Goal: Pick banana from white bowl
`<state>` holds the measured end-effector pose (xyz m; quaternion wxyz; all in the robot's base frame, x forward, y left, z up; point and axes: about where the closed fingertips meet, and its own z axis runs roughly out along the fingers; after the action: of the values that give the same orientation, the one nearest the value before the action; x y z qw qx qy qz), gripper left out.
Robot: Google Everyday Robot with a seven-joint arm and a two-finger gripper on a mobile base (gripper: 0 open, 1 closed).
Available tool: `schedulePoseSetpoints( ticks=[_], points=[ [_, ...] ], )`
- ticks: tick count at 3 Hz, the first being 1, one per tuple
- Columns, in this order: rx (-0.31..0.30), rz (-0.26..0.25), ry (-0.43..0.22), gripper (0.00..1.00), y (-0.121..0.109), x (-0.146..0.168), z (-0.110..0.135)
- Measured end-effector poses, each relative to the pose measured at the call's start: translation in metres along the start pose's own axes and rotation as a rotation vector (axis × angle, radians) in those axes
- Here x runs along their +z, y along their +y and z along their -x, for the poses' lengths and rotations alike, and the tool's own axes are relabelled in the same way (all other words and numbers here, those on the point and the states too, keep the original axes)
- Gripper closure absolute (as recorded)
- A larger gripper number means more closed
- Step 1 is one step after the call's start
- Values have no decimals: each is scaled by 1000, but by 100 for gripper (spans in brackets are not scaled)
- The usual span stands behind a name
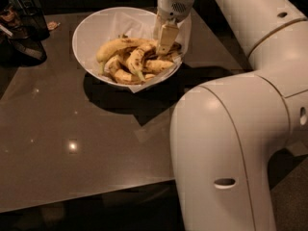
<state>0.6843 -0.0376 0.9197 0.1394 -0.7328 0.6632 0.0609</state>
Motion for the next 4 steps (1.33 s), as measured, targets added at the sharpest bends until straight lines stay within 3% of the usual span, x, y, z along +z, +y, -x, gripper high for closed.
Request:
schedulePoseSetpoints(
  ticks=[1,2,3,4],
  points=[
    [8,16,3,66,1,6,-3],
    [8,16,3,89,1,6,-3],
    [8,16,3,100,1,6,-3],
    [8,15,3,100,1,2,-2]
  ],
)
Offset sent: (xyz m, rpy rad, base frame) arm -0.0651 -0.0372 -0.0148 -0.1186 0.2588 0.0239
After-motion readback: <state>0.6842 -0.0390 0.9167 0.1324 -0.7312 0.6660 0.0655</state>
